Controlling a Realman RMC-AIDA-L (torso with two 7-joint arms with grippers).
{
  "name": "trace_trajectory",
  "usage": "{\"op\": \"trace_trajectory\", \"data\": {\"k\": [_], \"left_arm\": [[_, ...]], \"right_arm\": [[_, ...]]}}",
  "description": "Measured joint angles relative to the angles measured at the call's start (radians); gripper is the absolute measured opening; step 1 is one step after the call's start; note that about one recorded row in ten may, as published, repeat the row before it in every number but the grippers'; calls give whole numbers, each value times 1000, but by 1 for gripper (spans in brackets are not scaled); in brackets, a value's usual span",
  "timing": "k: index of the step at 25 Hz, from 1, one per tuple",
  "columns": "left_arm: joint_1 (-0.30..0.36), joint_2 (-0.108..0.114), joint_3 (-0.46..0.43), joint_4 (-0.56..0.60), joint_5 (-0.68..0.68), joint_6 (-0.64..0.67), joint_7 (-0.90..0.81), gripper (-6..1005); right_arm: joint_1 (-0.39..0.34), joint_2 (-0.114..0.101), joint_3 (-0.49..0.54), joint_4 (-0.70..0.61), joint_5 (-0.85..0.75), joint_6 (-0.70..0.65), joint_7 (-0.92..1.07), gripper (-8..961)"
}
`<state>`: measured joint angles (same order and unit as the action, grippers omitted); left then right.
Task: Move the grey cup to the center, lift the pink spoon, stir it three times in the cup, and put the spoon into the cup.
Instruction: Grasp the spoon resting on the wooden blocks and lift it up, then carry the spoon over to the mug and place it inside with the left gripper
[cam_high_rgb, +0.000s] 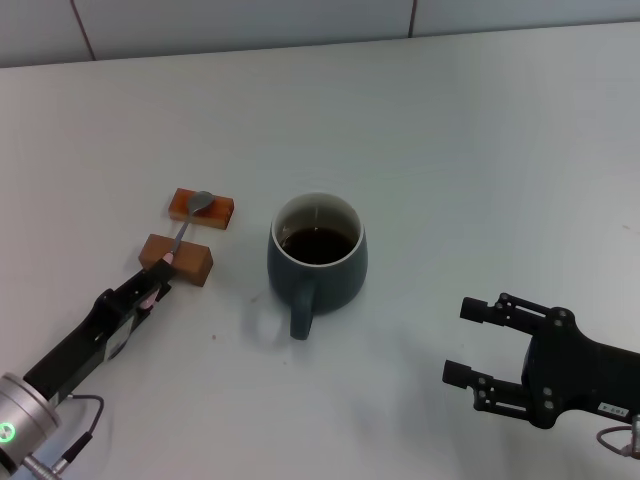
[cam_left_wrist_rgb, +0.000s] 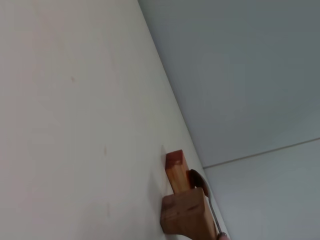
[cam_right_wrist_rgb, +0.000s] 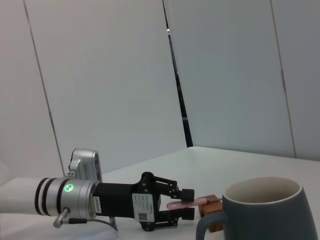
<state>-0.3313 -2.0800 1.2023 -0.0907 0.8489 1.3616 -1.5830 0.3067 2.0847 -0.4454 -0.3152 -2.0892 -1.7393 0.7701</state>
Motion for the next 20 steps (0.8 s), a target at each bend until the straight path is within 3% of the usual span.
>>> {"op": "trace_trajectory", "data": {"k": [14, 17, 20], "left_arm": [[-1, 0, 4, 1, 6, -2, -7, 218], [4, 0, 14, 36, 32, 23, 22, 187], [14, 5, 32, 150, 63, 74, 82, 156]], "right_arm": [[2, 0, -3, 0, 0, 0, 0, 761], [2, 0, -3, 1, 0, 0, 0, 761], [2, 0, -2, 2, 0, 0, 0, 761]]}}
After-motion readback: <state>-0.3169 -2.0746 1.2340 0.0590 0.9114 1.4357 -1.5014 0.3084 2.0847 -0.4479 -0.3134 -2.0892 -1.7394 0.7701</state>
